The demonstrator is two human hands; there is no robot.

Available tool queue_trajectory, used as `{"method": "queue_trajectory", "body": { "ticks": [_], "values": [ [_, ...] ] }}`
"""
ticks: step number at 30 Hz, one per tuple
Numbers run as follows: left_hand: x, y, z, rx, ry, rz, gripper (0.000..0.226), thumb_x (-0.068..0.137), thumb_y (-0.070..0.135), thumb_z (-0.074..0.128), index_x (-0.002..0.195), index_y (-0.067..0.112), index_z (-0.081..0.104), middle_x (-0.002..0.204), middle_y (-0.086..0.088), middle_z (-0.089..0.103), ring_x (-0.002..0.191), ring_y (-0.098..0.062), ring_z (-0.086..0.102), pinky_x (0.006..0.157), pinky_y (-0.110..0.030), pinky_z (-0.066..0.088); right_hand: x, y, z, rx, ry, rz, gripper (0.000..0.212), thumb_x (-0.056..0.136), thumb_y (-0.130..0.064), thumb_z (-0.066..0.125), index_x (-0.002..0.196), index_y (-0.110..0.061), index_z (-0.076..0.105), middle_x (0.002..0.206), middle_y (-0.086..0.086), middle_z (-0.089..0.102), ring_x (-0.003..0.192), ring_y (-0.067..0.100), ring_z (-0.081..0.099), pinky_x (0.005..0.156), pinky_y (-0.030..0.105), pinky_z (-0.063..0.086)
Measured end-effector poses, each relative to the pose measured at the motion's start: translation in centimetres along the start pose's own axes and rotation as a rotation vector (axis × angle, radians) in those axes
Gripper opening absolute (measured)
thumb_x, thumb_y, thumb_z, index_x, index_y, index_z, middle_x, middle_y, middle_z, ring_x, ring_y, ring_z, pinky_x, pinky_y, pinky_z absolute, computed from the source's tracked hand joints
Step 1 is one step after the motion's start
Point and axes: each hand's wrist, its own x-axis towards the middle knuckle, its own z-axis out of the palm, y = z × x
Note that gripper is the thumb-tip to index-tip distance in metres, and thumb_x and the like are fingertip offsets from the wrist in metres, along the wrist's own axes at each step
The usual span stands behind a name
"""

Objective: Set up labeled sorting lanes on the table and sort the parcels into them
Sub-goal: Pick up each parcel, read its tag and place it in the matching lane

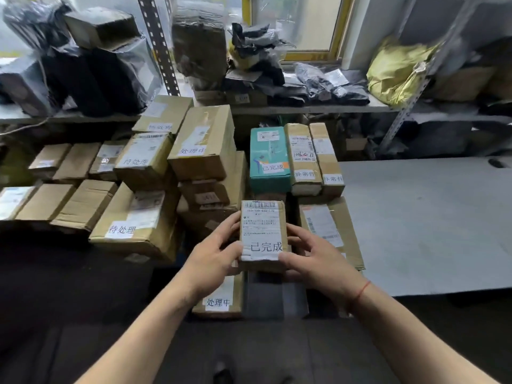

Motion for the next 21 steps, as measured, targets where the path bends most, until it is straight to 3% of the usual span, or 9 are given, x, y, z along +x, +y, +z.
{"method": "queue_trajectory", "body": {
  "ticks": [5,9,12,16,18,21],
  "values": [
    [4.2,-1.7,2.5,-0.015,-0.003,-0.12,0.055,0.106,0.022,0.061,0.141,0.062,0.047,0.137,0.03,0.063,0.123,-0.004,0.065,0.083,-0.033,0.064,3.8,1.6,-1.8,-0.126,-0.006,0.087,0.061,0.099,-0.028,0.071,0.15,-0.048,0.044,0.123,-0.016,0.065,0.116,0.015,0.067,0.087,0.035,0.064],
    [7.4,-2.9,3.2,0.051,0.062,-0.148,0.055,0.106,0.024,0.061,0.146,0.058,0.048,0.145,0.022,0.061,0.13,-0.005,0.06,0.086,-0.035,0.065,7.9,3.4,-2.2,-0.167,0.011,0.161,0.064,0.092,-0.023,0.078,0.147,-0.04,0.051,0.123,-0.009,0.071,0.119,0.019,0.068,0.09,0.043,0.064],
    [9.9,-4.4,3.2,0.127,0.087,-0.184,0.056,0.099,0.033,0.062,0.146,0.059,0.046,0.15,0.017,0.06,0.138,-0.008,0.056,0.101,-0.044,0.06,10.9,4.6,-2.5,-0.18,0.031,0.211,0.063,0.088,-0.015,0.076,0.147,-0.028,0.055,0.12,-0.004,0.075,0.11,0.02,0.073,0.083,0.042,0.066],
    [11.7,-4.5,3.9,0.197,0.095,-0.198,0.051,0.103,0.026,0.059,0.146,0.051,0.05,0.144,0.021,0.062,0.134,-0.006,0.058,0.11,-0.043,0.053,12.6,3.9,-3.0,0.075,-0.005,0.318,0.039,0.095,-0.001,0.056,0.131,-0.014,0.067,0.119,0.006,0.078,0.108,0.027,0.076,0.085,0.042,0.065],
    [11.8,-4.0,4.4,0.269,0.099,-0.21,0.051,0.107,0.019,0.055,0.151,0.044,0.048,0.141,0.017,0.064,0.131,-0.008,0.06,0.109,-0.033,0.052,13.0,3.3,-3.3,0.227,-0.022,0.392,0.029,0.1,-0.005,0.052,0.124,-0.01,0.068,0.119,0.011,0.078,0.111,0.029,0.074,0.085,0.04,0.063],
    [12.2,-4.3,5.0,0.357,0.077,-0.254,0.055,0.106,0.011,0.047,0.152,0.04,0.044,0.142,0.007,0.065,0.129,-0.017,0.061,0.105,-0.032,0.051,13.4,3.0,-3.3,0.376,-0.041,0.506,0.029,0.103,-0.016,0.05,0.13,-0.011,0.063,0.116,0.015,0.078,0.111,0.034,0.074,0.093,0.051,0.062]
  ]
}}
